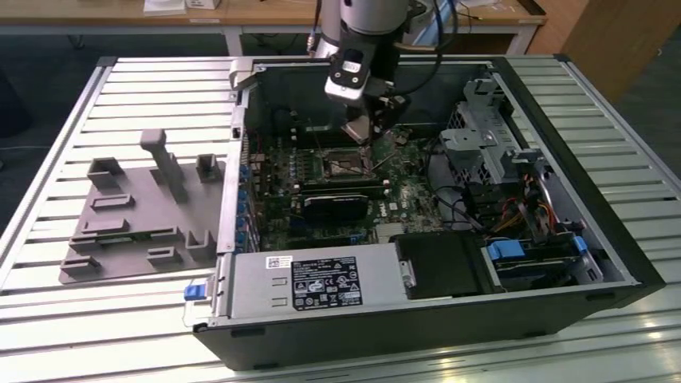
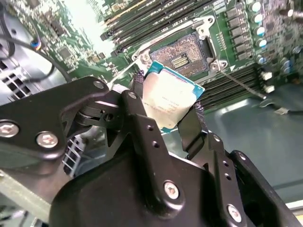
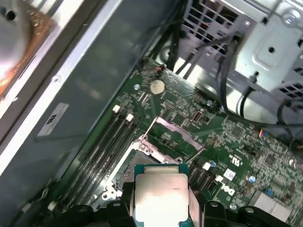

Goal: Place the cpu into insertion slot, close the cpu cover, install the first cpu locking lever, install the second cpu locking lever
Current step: 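Place the cpu into insertion slot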

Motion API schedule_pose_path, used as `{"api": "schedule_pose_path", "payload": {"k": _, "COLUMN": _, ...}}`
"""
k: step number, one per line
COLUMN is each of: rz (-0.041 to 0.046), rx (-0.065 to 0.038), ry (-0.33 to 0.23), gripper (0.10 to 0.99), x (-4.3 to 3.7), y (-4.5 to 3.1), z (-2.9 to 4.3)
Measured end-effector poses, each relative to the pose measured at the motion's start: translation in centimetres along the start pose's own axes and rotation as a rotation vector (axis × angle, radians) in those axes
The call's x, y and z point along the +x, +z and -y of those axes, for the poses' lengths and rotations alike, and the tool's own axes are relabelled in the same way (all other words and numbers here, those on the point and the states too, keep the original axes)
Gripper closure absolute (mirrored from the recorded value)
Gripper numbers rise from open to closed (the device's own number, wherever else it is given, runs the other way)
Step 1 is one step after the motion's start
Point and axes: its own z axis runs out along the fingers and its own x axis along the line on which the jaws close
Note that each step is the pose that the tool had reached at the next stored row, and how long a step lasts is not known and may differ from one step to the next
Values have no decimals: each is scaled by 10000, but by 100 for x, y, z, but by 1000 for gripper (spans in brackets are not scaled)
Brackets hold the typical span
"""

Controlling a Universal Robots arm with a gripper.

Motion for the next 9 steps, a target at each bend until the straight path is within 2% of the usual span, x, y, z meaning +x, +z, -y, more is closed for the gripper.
{"api": "schedule_pose_path", "payload": {"k": 9, "rz": 123, "rx": -30, "ry": 1630, "gripper": 549, "x": -1, "y": 53, "z": 4}}
